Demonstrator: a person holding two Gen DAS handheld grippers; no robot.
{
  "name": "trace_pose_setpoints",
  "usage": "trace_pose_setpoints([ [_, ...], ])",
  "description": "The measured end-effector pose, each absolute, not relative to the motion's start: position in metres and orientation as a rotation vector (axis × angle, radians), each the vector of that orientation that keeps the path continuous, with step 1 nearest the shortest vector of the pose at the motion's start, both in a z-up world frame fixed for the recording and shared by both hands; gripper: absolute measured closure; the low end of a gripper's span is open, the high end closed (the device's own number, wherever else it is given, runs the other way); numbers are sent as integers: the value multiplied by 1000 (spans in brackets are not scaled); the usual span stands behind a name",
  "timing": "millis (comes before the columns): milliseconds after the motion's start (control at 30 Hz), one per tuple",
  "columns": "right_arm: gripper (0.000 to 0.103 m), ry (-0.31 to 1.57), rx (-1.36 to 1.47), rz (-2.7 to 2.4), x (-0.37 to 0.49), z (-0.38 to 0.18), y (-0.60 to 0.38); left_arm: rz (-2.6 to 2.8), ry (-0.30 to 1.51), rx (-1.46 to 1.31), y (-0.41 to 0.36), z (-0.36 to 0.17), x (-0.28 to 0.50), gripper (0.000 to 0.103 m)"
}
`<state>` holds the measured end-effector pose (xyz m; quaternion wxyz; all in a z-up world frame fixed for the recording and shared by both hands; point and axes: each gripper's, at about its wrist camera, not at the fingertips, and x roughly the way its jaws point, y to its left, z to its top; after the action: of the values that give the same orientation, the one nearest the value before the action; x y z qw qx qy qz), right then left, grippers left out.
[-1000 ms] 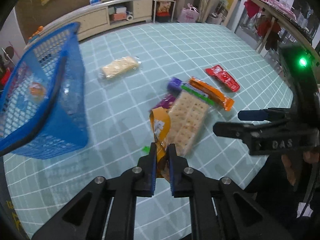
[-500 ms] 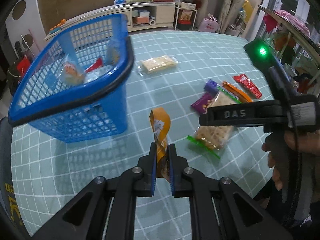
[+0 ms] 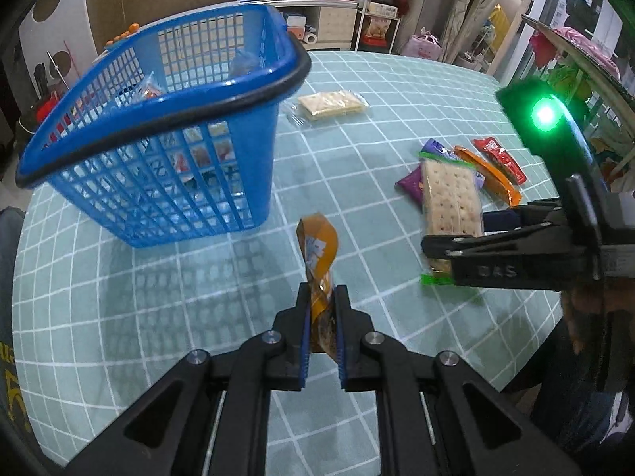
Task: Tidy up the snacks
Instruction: 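Grasp the clear cracker pack with the right tool while the left tool lifts the orange bag, then carry the orange bag and cracker pack over the blue basket with both tools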
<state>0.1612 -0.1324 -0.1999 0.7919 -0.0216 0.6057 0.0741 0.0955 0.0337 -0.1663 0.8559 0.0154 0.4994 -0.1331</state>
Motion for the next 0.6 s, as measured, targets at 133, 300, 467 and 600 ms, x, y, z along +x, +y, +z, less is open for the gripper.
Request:
trace_pose_setpoints([
  [133,44,1283,-58,230,144,-194,-142,-286,1047,27,30,-164,90,94],
  [300,45,1207,-121,306,118,-177,-141,-299,1027,45,19,-155,86,94],
  [467,45,1133,-137,354,110,-143,-134,-313,984,33,17,-133,82,94],
  [600,45,1076,-118,383,111,-112,-136,-305,924,64,17,-106,80,94],
])
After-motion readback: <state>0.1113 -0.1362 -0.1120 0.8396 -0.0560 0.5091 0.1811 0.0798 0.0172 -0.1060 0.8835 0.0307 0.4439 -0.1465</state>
